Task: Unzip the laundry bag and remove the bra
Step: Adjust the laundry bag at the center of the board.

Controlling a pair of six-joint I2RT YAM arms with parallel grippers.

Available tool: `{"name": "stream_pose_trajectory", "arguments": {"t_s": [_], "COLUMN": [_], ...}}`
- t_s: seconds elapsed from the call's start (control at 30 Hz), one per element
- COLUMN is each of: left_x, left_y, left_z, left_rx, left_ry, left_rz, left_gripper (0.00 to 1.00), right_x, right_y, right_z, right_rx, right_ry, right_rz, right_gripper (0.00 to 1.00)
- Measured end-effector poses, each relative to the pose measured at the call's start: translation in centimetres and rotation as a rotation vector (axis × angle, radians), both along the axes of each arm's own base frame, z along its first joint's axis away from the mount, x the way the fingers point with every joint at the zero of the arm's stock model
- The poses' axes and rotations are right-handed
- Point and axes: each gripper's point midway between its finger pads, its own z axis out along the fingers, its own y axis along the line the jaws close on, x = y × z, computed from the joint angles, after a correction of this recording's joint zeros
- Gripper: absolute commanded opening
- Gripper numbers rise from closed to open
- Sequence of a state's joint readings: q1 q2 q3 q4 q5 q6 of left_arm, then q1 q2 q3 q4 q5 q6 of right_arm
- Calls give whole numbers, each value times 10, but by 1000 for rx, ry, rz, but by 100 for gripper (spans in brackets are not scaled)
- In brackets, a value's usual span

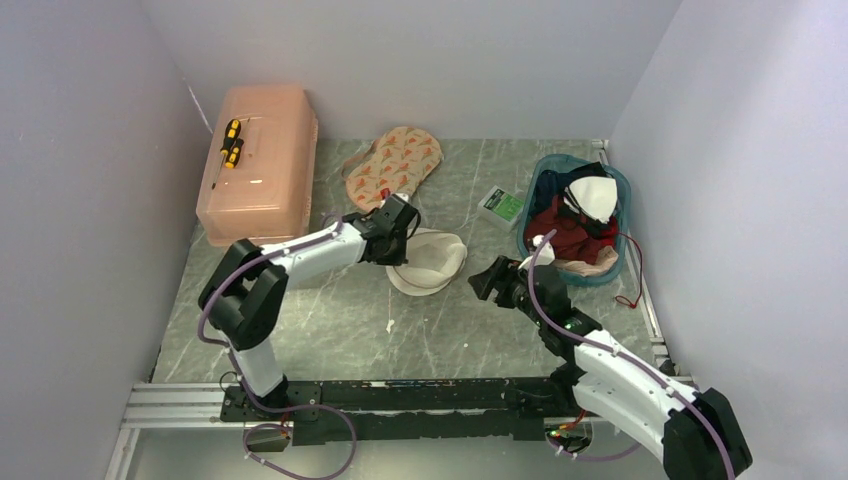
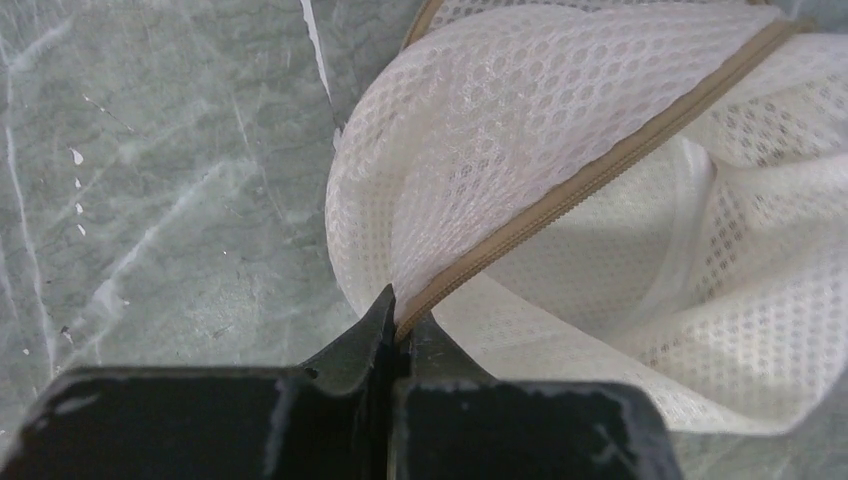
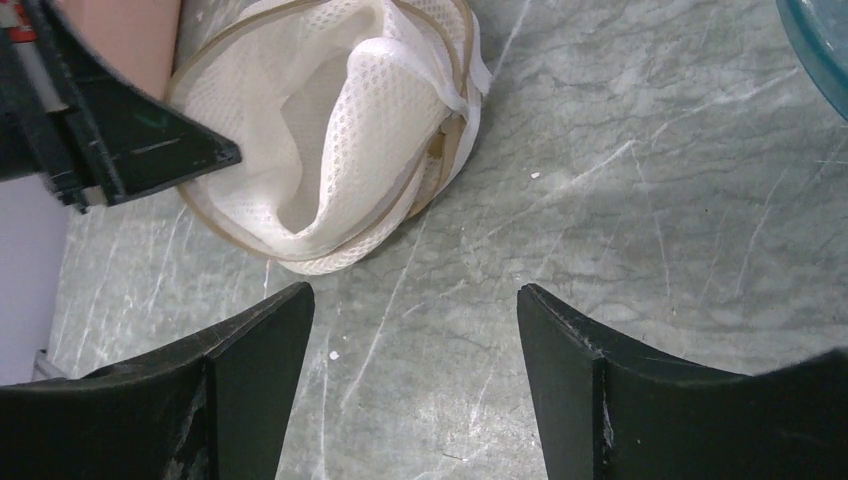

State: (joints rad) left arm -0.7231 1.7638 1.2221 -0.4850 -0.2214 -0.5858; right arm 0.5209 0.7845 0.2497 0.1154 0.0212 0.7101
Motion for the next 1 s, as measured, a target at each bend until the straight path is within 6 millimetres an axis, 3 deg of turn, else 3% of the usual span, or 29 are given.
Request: {"name": "stream_pose_trajectory", "arguments": {"t_s": [0.13,0.33,0.43,0.5,0.7,0.83,0.9,1.0], "left_x": [-9,-25,-34,-39,-56,-55,-50,-35], "left_y": [0,6,13,17,34,35,29,7], "left_z": [17,86,103,101,64,72,91,144], "left_rx": [-58,-210,-254,-262,-211,-215,-238,-329], "left_ry": [-21,-151,-190,-189,-99,-98,-123,-203], "left_rz": [-12,-37,-38,-32,-5,-2,-19,-77], "left_gripper": [3,3,3,3,3,3,3,3], "right_x": [2,10,15,20,36,34,31,30], "right_y": [0,7,17,25,62,76,74,59], "right_z": [-5,2,5,5,4,-2,2,22], "right_rx": [-11,9,23,30,67,77,80,72], "right_ry": [18,-1,2,13,60,74,57,-11], "right_rz": [-9,7,34,57,182,231,226,166], "right_gripper": [81,79,74,72,69,69,69,71]}}
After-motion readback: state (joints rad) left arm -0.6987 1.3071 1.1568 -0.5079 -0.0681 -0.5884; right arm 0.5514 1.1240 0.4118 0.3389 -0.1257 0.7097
